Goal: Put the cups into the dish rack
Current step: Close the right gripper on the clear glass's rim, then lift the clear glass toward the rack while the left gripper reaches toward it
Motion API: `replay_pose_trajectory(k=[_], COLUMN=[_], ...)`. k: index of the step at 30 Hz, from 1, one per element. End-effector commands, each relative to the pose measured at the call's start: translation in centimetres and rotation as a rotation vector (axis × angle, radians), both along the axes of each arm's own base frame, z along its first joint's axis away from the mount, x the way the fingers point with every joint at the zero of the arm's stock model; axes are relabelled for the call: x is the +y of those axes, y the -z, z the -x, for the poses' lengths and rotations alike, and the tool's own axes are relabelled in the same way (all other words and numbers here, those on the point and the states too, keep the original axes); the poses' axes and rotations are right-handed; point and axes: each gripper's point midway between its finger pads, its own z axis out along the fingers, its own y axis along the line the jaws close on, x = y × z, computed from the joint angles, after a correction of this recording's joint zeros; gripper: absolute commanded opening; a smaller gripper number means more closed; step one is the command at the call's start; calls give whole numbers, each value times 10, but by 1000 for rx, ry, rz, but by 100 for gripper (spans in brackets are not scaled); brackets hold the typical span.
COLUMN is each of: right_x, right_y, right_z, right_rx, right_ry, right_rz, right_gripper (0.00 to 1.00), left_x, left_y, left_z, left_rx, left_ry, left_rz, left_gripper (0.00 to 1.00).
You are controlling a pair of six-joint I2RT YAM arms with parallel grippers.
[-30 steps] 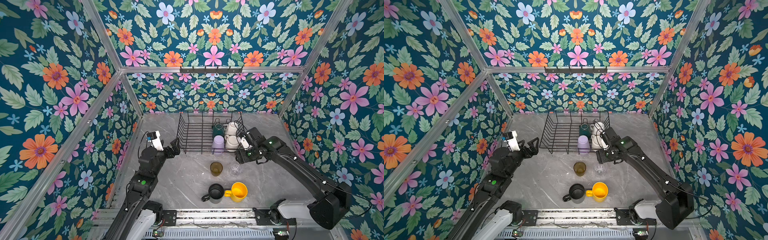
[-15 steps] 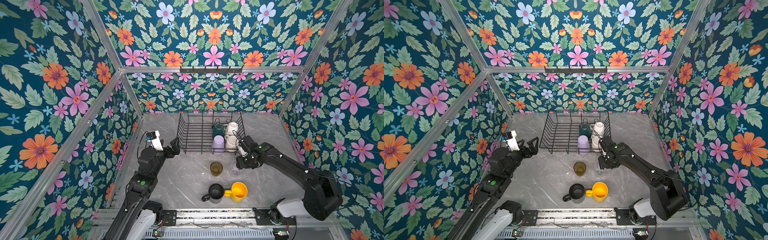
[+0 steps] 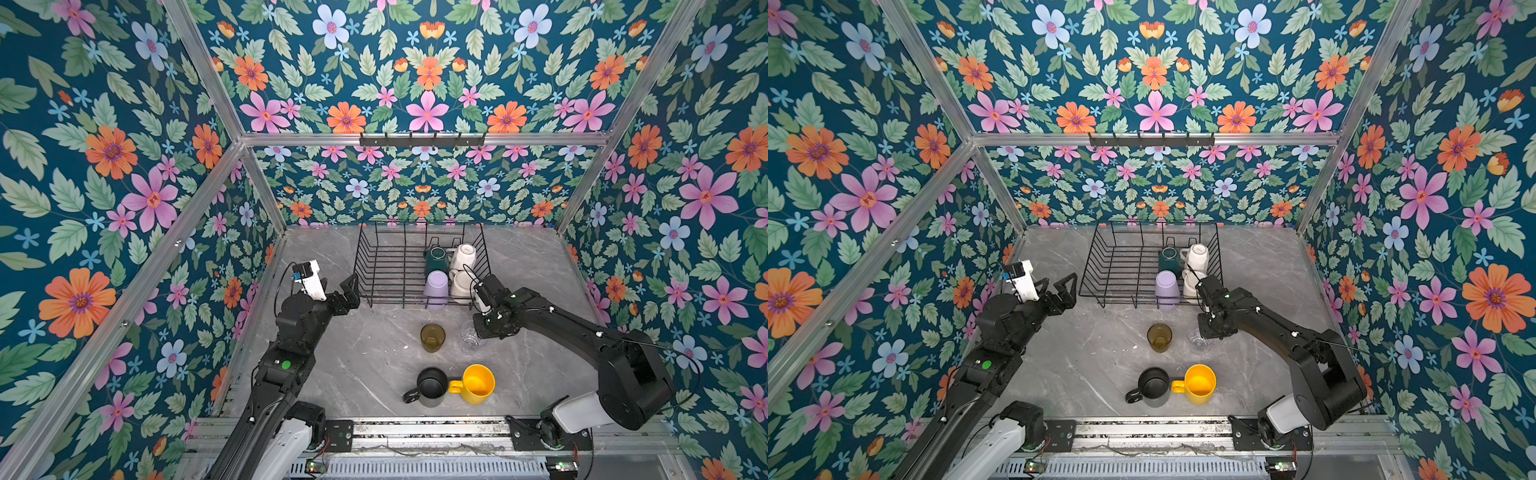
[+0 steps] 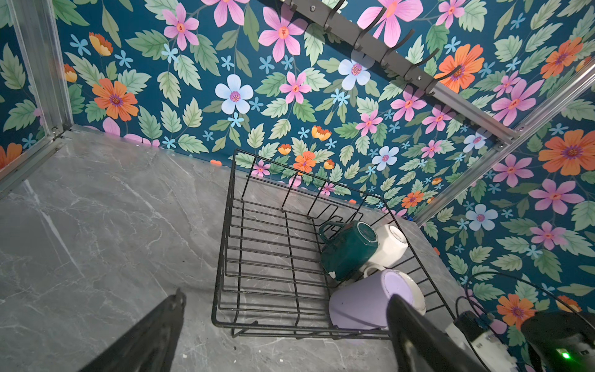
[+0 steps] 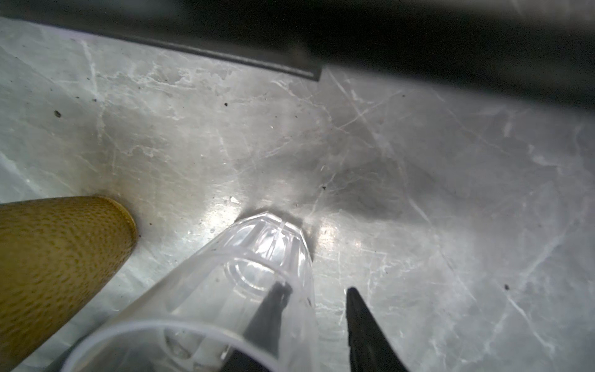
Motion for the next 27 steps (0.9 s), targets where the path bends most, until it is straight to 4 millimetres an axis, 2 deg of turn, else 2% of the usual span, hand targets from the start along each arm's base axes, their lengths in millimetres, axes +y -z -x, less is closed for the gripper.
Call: replay_pose_trajectory(k=[1, 17, 22, 27], right_x=[-4, -13, -14, -11], right_y=[1, -7, -17, -45], right_z=[-1, 0, 2, 4], right_rx=[-10, -27, -44, -96], right_ry=[-1, -11, -12, -15], right_rz=[25, 68, 58, 4], right_gripper=[31, 0, 0, 0], left_x=[-1, -1, -1, -2], left_y=[-9, -8, -9, -9], left_z=[0, -1, -1, -2], left_rx=[-26, -23, -27, -29], left_ry=[7, 4, 2, 4], left_rz=[13, 18, 20, 27], left_gripper=[100, 100, 100, 100])
